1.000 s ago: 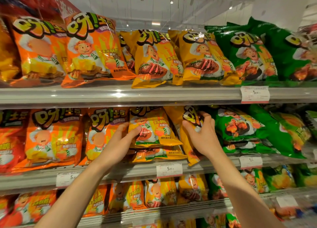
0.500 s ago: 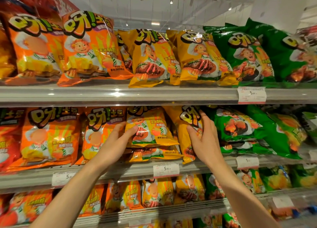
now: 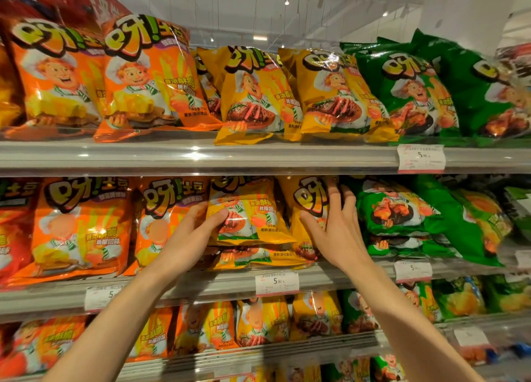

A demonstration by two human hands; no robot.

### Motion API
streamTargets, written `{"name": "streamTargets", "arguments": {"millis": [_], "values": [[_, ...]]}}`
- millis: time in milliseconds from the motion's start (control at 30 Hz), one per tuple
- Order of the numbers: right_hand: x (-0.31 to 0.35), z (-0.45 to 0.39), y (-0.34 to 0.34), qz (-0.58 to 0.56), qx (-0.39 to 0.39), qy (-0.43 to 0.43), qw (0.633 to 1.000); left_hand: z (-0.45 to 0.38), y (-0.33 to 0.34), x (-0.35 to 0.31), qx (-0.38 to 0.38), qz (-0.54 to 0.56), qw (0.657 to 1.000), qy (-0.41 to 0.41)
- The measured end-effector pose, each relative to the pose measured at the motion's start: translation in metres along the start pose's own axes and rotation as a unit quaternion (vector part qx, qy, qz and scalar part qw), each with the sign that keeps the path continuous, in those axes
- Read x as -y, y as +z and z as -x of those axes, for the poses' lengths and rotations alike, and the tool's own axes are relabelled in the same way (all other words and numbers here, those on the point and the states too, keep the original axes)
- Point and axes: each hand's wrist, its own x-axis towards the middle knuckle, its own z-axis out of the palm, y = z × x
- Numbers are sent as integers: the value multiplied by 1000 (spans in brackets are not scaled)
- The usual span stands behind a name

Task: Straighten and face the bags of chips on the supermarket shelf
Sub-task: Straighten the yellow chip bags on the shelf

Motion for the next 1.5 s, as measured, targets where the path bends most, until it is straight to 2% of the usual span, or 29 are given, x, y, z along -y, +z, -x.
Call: {"name": "streamTargets", "arguments": {"millis": [100,233,433,533,633,700,767,900,1033,1133,1267,1333,1433,1467,1500], "values": [[-15,10,-16,11,78,-103,992,0,1,1,1,-6,1000,2],[-23,8,-12,25,132,-88,987,-1,1,1,1,-13,1000,9],[-12,18,2,118,11,-40,992,0,0,1,4,-15,1000,4],[-10,16,4,134,21,-23,991,2,0,-1,6,-11,1000,3],[-13,12,-4,83,75,-12,994,1,1,-3,7,3,1000,-2],[-10,13,-12,17,78,-4,997,2,2,-4,3,13,1000,-1],[-5,18,-19,-26,47,-3,999,4,3,-4,0,13,1000,7],[8,27,-26,-39,-27,-33,998,13,6,-4,-7,17,999,35],[21,28,-25,-51,33,-77,995,27,4,0,-18,26,998,49],[26,20,-24,-54,80,-36,995,38,0,3,-24,10,998,55],[33,5,-24,10,120,21,993,46,-1,5,-25,-30,997,74],[37,1,-26,-2,116,40,993,43,-2,6,-11,-48,996,74],[49,8,-30,-55,35,26,998,36,-5,4,12,-53,997,62],[56,12,-31,-77,28,12,997,34,-6,4,19,-58,996,62],[64,15,-31,-104,54,7,993,32,-7,5,23,-63,996,64]]}}
